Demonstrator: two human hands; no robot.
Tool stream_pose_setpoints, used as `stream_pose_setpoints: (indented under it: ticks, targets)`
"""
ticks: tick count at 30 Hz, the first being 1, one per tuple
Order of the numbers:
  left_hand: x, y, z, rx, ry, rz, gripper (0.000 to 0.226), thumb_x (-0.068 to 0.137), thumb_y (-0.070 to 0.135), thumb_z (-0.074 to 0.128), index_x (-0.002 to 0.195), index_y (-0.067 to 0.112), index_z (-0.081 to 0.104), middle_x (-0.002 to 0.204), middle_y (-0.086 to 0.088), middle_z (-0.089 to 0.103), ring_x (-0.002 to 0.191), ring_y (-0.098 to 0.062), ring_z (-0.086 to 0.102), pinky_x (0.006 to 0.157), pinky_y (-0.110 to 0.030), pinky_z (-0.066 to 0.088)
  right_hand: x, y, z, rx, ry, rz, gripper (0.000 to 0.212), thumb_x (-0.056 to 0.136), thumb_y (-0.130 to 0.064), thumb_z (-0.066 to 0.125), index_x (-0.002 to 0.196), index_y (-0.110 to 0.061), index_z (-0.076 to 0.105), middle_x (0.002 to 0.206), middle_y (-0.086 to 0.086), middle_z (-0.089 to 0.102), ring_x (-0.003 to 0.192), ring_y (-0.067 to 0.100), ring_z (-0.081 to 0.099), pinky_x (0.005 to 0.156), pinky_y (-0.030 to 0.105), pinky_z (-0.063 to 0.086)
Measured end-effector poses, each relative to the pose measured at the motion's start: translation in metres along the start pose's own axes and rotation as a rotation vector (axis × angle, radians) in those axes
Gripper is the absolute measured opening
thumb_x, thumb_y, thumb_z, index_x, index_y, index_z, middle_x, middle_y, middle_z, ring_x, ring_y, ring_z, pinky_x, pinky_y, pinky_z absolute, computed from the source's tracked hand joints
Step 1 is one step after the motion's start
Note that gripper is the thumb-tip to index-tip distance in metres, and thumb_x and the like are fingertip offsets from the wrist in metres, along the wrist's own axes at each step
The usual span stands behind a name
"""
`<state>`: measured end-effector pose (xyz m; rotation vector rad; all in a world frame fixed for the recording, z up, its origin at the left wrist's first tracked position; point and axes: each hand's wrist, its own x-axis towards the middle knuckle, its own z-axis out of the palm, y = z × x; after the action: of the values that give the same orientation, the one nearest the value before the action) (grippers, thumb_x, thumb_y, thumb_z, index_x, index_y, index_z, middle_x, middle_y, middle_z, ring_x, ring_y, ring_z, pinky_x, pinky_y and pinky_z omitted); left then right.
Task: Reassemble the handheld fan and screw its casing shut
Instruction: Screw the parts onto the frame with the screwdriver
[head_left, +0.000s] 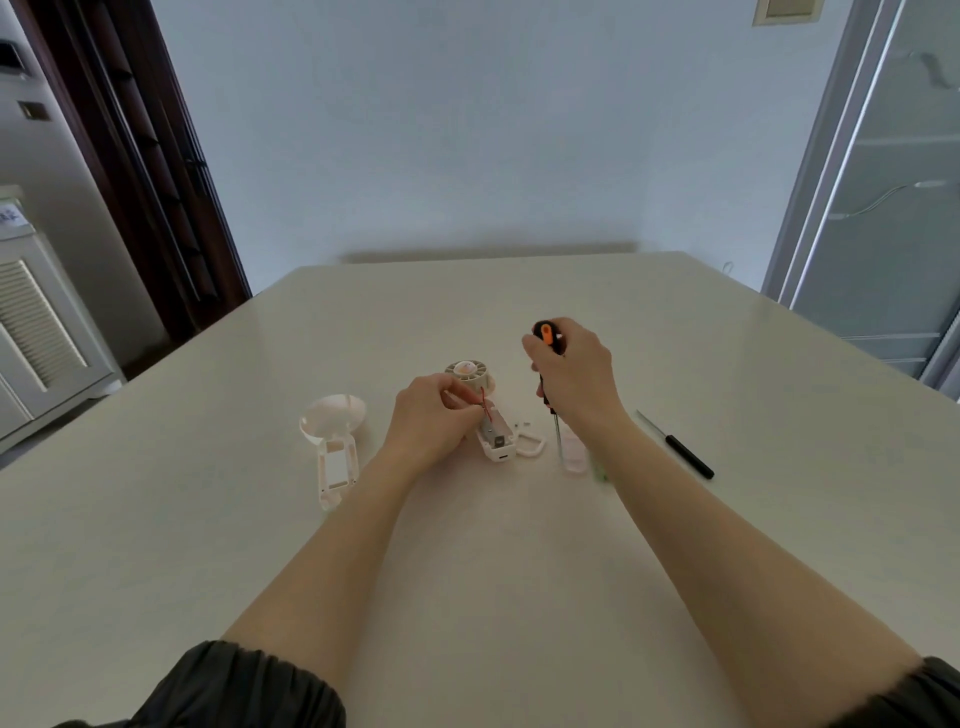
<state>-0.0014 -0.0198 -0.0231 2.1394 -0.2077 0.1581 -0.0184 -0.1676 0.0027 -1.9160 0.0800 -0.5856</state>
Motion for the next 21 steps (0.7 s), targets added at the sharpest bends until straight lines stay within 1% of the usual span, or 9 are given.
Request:
stream_pose_setpoints:
  ticks: [2, 7, 8, 10, 12, 14, 15, 18, 21]
  targets:
    - [-0.001, 0.000, 0.000, -0.013, 0.011, 0.005, 0.015, 0.074, 0.007, 0.062, 0.075, 0.022, 0.066, 0.066, 0.003, 0.062, 0.055, -0.008, 0.056, 0.060, -0.021, 0.046, -0.001, 0.002, 0.000, -0.037, -0.047, 0.045, 0.020, 0.091, -0.020, 0.051, 0.101, -0.006, 0.061, 0.077, 0.004, 0.057, 0.063, 0.020, 0.052, 0.063, 0.035, 0.046]
    - [-0.001, 0.000, -0.001, -0.005, 0.020, 0.019, 0.013, 0.076, 0.008, 0.064, 0.081, 0.019, 0.068, 0.069, 0.003, 0.060, 0.064, -0.013, 0.057, 0.068, -0.026, 0.048, -0.002, 0.006, -0.002, -0.111, -0.118, 0.128, 0.024, 0.089, -0.017, 0.049, 0.095, 0.004, 0.059, 0.075, 0.008, 0.052, 0.068, 0.022, 0.047, 0.062, 0.030, 0.036]
    - [-0.001, 0.000, -0.001, -0.002, 0.023, 0.024, 0.012, 0.077, 0.009, 0.064, 0.082, 0.019, 0.068, 0.070, 0.003, 0.060, 0.065, -0.014, 0.057, 0.069, -0.027, 0.048, -0.002, 0.007, -0.003, -0.114, -0.135, 0.147, 0.022, 0.089, -0.017, 0.049, 0.092, 0.003, 0.057, 0.075, 0.008, 0.050, 0.068, 0.022, 0.045, 0.063, 0.030, 0.035]
    - [-0.001, 0.001, -0.002, 0.005, 0.032, 0.034, 0.008, 0.079, 0.013, 0.066, 0.084, 0.019, 0.067, 0.074, 0.001, 0.061, 0.067, -0.015, 0.057, 0.070, -0.027, 0.048, -0.002, 0.007, -0.004, -0.117, -0.164, 0.179, 0.013, 0.088, -0.015, 0.047, 0.087, -0.004, 0.054, 0.073, 0.009, 0.047, 0.066, 0.023, 0.043, 0.062, 0.032, 0.035]
    - [0.000, 0.002, -0.004, 0.021, 0.055, 0.043, 0.004, 0.081, 0.016, 0.067, 0.084, 0.019, 0.067, 0.076, 0.000, 0.063, 0.065, -0.013, 0.056, 0.064, -0.021, 0.046, -0.002, 0.008, -0.005, -0.122, -0.184, 0.211, 0.008, 0.088, -0.013, 0.046, 0.085, -0.007, 0.050, 0.070, 0.009, 0.046, 0.062, 0.025, 0.044, 0.056, 0.031, 0.037]
    - [0.002, 0.003, -0.007, 0.063, 0.097, 0.051, 0.003, 0.080, 0.017, 0.067, 0.083, 0.019, 0.067, 0.072, 0.004, 0.061, 0.061, -0.006, 0.054, 0.054, -0.013, 0.040, -0.001, 0.009, -0.005, -0.124, -0.208, 0.251, 0.007, 0.088, -0.013, 0.046, 0.085, -0.007, 0.048, 0.068, 0.008, 0.046, 0.056, 0.024, 0.043, 0.048, 0.027, 0.035]
    - [0.002, 0.003, -0.009, 0.097, 0.119, 0.060, 0.003, 0.080, 0.017, 0.067, 0.081, 0.019, 0.066, 0.069, 0.007, 0.060, 0.060, -0.004, 0.053, 0.052, -0.013, 0.037, 0.000, 0.010, -0.005, -0.132, -0.220, 0.263, 0.007, 0.088, -0.012, 0.046, 0.085, -0.006, 0.048, 0.069, 0.008, 0.045, 0.055, 0.022, 0.041, 0.047, 0.026, 0.033]
    - [0.000, 0.003, -0.013, 0.223, 0.136, 0.102, 0.008, 0.081, 0.020, 0.066, 0.074, 0.022, 0.063, 0.067, 0.011, 0.057, 0.063, -0.006, 0.053, 0.055, -0.020, 0.038, 0.002, 0.015, -0.005, -0.230, -0.237, 0.246, 0.010, 0.088, -0.013, 0.049, 0.090, -0.003, 0.053, 0.075, 0.008, 0.047, 0.058, 0.020, 0.039, 0.053, 0.028, 0.033]
    - [-0.002, 0.000, -0.015, 0.366, 0.137, 0.084, 0.009, 0.082, 0.029, 0.066, 0.076, 0.023, 0.063, 0.079, 0.007, 0.063, 0.077, -0.016, 0.059, 0.062, -0.026, 0.039, 0.004, 0.019, -0.007, -0.359, -0.189, 0.201, 0.014, 0.088, -0.014, 0.048, 0.090, -0.002, 0.055, 0.082, 0.011, 0.051, 0.069, 0.025, 0.045, 0.055, 0.027, 0.033]
